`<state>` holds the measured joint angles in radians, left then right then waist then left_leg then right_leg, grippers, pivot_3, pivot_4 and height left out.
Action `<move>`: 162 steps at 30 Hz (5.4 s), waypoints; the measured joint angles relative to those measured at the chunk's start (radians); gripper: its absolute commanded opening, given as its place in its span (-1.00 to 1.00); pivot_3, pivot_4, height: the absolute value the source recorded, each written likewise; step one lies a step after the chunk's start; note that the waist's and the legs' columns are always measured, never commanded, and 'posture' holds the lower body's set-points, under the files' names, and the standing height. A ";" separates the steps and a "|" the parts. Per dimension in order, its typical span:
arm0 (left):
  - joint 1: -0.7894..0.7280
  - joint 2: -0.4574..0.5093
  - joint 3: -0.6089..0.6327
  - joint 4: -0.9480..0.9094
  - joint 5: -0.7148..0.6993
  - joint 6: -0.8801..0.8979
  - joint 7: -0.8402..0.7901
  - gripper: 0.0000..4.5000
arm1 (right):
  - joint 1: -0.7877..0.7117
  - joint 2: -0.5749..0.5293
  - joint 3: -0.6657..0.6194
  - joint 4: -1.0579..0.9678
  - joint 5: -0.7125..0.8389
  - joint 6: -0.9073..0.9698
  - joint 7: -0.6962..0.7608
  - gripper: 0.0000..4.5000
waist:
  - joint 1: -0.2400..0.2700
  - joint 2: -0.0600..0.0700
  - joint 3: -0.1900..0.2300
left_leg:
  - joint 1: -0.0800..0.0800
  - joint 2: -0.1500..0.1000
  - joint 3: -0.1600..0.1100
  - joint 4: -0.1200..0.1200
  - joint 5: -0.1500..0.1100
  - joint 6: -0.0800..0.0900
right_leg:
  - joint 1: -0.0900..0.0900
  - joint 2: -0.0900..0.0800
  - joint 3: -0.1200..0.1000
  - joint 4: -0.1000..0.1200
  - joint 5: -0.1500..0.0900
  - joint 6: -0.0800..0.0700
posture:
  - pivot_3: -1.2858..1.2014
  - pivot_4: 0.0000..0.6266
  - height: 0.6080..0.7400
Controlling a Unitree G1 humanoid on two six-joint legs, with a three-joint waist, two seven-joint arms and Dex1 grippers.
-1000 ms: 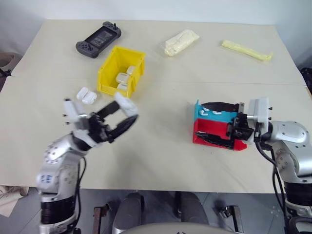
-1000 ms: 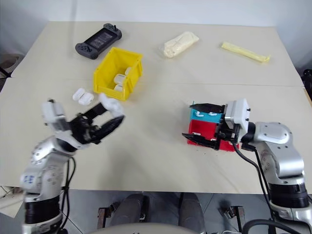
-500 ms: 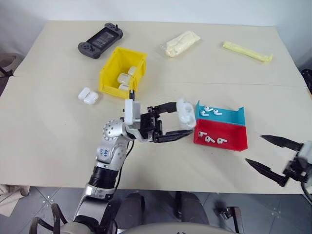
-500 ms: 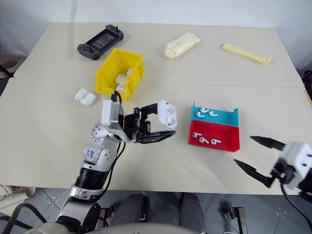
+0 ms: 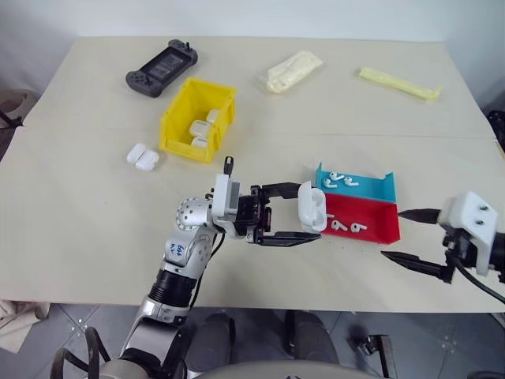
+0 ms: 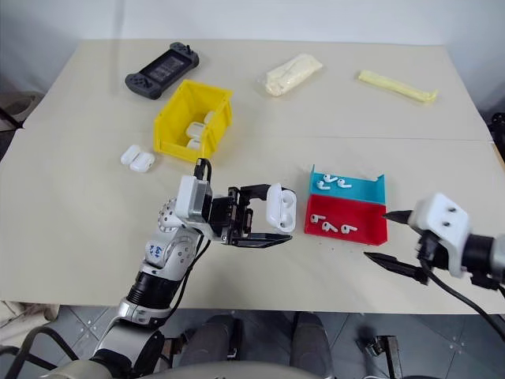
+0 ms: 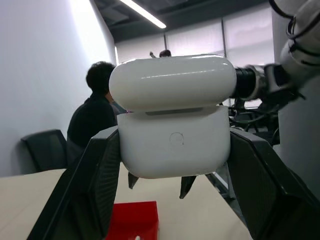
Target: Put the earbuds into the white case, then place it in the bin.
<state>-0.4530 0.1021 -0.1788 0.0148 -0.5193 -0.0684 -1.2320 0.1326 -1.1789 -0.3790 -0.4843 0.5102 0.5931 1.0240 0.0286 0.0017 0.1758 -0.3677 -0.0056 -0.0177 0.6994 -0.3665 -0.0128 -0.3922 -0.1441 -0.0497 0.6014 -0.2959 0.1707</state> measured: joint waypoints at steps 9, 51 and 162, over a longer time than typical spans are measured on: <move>0.016 0.001 0.000 -0.004 0.023 -0.005 0.056 0.24 | -0.390 -0.080 0.466 0.023 -0.163 0.162 -0.006 1.00 | -0.004 0.000 0.000 | -0.002 0.000 0.000 -0.001 0.000 0.000 | -0.001 0.000 -0.001 -0.002 0.000 0.000 | 0.03 -0.52 1.00; 0.027 -0.001 -0.008 -0.005 0.030 -0.005 0.096 0.24 | -0.618 0.052 0.725 0.157 -0.494 0.087 0.137 -0.30 | -0.005 0.000 0.000 | -0.002 0.000 0.000 0.000 0.000 0.000 | -0.001 0.000 -0.001 -0.002 0.000 0.001 | 0.03 -0.52 1.00; -0.011 0.086 0.081 0.160 0.015 -0.077 -0.121 0.24 | 0.071 0.293 -0.159 0.353 0.059 -0.440 0.109 0.98 | -0.008 0.000 0.000 | 0.000 0.000 0.003 -0.002 0.000 0.002 | 0.001 0.000 0.000 -0.004 0.002 0.003 | 0.03 -0.52 1.00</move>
<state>-0.4644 0.1877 -0.0975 0.1748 -0.5044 -0.1456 -1.3526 0.2040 -0.8859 -0.5378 -0.1313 0.5688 0.1530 1.1331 0.0203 0.0016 0.1762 -0.3676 -0.0056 -0.0147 0.6977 -0.3668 -0.0109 -0.3913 -0.1441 -0.0500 0.5974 -0.2941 0.1734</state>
